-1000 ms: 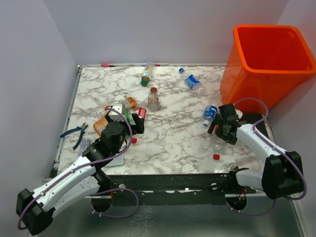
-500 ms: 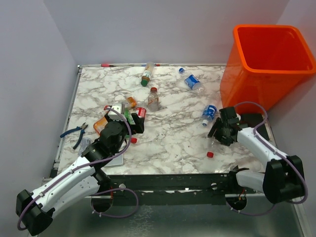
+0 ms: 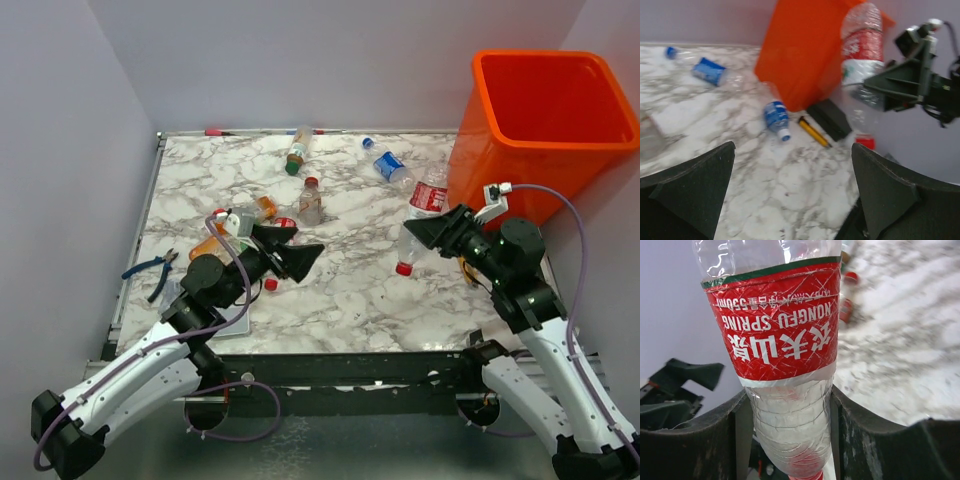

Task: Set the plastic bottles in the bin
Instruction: Pick up the plastic bottle at the center of the board.

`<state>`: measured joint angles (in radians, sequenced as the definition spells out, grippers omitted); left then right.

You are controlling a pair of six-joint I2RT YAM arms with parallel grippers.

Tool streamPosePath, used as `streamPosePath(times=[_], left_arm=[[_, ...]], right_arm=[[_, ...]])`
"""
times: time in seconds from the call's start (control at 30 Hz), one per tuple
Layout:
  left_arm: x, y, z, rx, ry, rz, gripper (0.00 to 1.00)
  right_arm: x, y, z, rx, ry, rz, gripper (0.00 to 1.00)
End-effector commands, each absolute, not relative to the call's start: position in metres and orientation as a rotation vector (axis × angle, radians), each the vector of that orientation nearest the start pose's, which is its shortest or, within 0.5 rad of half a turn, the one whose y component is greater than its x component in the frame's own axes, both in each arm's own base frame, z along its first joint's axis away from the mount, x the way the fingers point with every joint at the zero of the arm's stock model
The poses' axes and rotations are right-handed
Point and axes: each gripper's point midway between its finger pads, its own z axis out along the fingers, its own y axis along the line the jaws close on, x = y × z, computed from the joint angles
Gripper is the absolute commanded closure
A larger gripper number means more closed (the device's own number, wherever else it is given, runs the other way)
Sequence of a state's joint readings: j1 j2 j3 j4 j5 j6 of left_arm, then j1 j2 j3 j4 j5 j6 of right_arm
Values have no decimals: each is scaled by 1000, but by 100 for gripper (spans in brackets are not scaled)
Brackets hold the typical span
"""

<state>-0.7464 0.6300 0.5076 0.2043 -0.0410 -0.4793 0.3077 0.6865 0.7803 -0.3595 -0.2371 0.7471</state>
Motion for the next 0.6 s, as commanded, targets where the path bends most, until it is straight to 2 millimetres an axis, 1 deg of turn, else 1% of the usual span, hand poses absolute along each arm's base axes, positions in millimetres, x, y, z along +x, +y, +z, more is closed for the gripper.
streamPosePath(times=[0.0, 0.13, 0.23, 0.33, 0.4, 0.47, 0.57], left_arm=[[161, -270, 330, 469, 1328, -1391, 1], [156, -289, 330, 597, 1334, -1433, 1], [151, -302, 337, 679, 1323, -1468, 1], [150, -313, 343, 729, 1312, -1489, 1], [152, -317, 347, 733, 1307, -1488, 1], [155, -317, 349, 727, 1300, -1477, 1], [156, -317, 348, 725, 1304, -1473, 2]], right_arm=[[236, 185, 339, 80, 1616, 1263, 51], [238, 205, 373, 23, 1475, 1377, 51], [234, 224, 390, -15, 1393, 1437, 52], [231, 242, 400, -40, 1341, 1493, 52], [229, 249, 405, -47, 1308, 1522, 52], [228, 250, 410, -53, 1272, 1534, 53], [223, 253, 415, -69, 1243, 1553, 53]])
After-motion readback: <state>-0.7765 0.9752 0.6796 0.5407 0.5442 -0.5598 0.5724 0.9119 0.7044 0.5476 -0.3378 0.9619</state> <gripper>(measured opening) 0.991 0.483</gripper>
